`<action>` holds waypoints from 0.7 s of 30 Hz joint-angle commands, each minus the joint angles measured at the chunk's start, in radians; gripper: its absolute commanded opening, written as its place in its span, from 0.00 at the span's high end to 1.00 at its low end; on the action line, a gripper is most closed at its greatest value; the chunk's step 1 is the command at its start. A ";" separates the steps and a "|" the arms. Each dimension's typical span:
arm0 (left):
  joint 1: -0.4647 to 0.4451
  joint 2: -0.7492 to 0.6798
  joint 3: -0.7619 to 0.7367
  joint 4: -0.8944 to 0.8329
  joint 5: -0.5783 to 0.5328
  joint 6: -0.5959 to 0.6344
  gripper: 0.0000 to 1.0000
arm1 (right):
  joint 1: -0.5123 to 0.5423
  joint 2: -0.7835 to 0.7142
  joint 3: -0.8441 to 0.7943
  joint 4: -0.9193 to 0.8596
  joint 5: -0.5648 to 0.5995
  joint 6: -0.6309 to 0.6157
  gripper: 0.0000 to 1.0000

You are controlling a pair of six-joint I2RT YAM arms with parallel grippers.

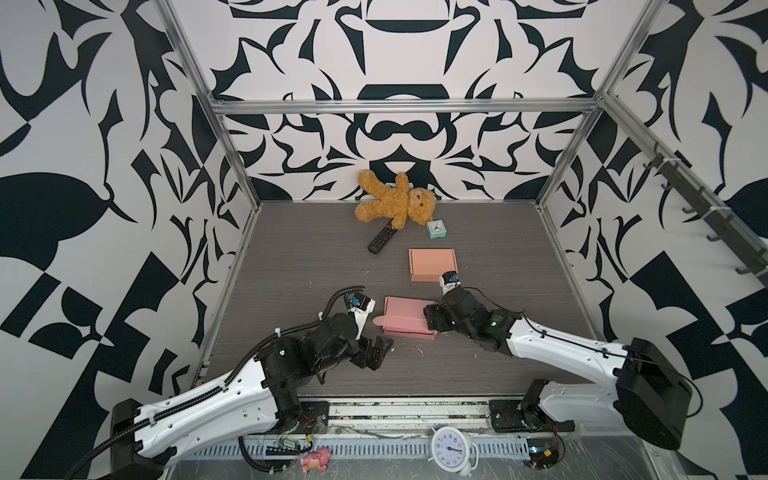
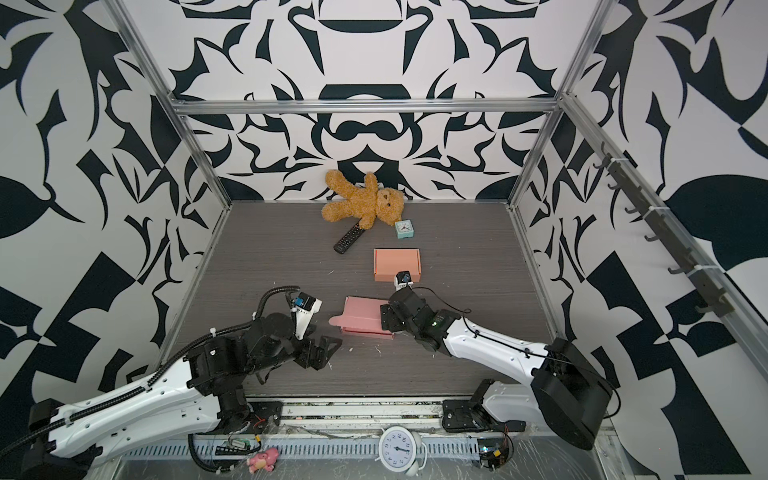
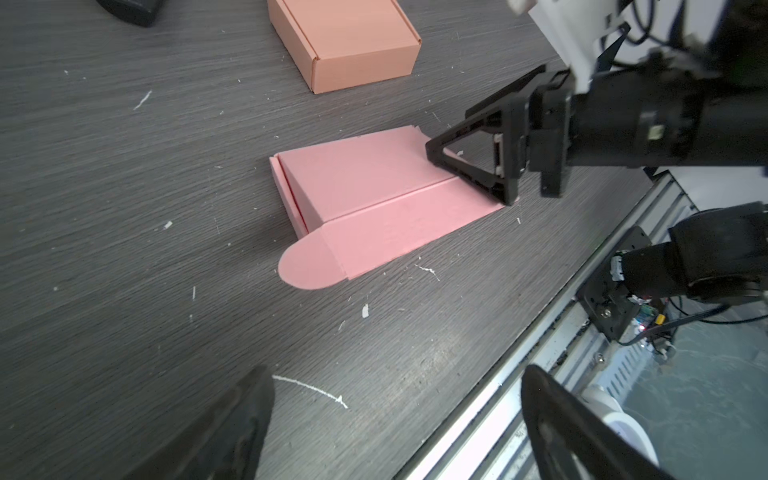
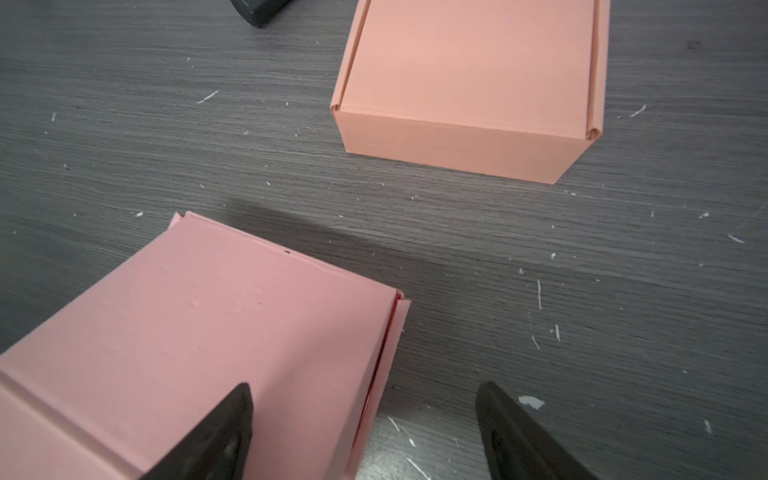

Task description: Fold the paper box

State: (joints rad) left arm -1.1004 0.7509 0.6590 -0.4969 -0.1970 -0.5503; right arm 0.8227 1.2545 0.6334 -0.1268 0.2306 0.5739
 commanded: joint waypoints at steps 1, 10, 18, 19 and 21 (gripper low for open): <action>0.006 0.041 0.071 -0.107 0.020 0.011 0.05 | -0.008 0.014 -0.014 0.033 -0.008 0.009 0.14; 0.227 0.226 0.140 -0.004 0.205 0.062 0.07 | -0.019 0.055 -0.016 0.063 -0.028 0.010 0.15; 0.430 0.440 0.080 0.218 0.443 0.056 0.23 | -0.021 0.085 -0.016 0.070 -0.061 0.014 0.16; 0.434 0.467 0.080 0.238 0.450 0.057 0.25 | -0.022 0.086 -0.019 0.071 -0.065 0.015 0.16; 0.443 0.513 0.076 0.263 0.461 0.059 0.28 | -0.023 0.087 -0.023 0.077 -0.070 0.016 0.17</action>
State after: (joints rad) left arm -0.6693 1.2278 0.7479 -0.3099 0.1852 -0.4973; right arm 0.8036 1.3418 0.6136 -0.0654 0.1818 0.5774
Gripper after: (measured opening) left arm 0.731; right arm 0.834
